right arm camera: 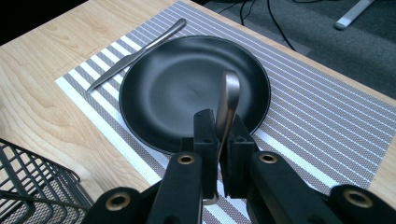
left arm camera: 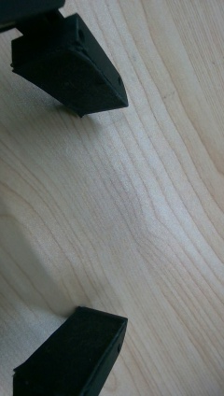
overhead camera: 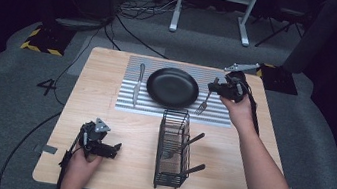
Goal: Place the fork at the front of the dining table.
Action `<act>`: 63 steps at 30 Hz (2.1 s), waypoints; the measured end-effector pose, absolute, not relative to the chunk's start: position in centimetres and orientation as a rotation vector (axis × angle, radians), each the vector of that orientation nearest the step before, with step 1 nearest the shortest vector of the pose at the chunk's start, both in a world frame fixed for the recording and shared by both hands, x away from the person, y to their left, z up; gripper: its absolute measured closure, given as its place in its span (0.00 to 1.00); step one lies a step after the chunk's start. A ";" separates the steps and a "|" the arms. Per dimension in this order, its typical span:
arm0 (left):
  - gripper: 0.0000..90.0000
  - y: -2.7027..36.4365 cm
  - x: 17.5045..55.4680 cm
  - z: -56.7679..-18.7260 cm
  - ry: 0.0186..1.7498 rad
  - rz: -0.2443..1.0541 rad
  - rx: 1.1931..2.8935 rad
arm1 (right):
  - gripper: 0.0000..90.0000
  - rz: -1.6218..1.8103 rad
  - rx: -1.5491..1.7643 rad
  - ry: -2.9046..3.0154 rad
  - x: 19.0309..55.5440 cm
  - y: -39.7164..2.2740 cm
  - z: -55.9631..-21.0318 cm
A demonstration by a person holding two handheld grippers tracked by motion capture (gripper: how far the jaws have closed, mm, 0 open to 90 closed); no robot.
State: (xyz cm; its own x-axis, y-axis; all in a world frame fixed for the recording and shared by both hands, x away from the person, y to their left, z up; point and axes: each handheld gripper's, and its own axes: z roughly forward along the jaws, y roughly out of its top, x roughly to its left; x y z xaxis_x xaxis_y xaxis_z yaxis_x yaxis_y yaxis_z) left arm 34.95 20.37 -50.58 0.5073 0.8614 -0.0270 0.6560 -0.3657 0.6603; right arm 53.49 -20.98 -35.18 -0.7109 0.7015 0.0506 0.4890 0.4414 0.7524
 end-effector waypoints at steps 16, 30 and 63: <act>0.01 20.4 35.0 -50.6 1.237 0.434 2.136 | 0.96 1.106 1.040 2.497 54.4 -19.9 -36.9; 0.01 20.3 34.9 -50.6 1.249 0.436 2.130 | 0.86 1.073 1.090 2.456 55.0 -20.5 -37.4; 0.01 20.3 34.9 -50.6 1.248 0.436 2.130 | 0.71 0.968 1.242 2.417 55.6 -23.4 -43.4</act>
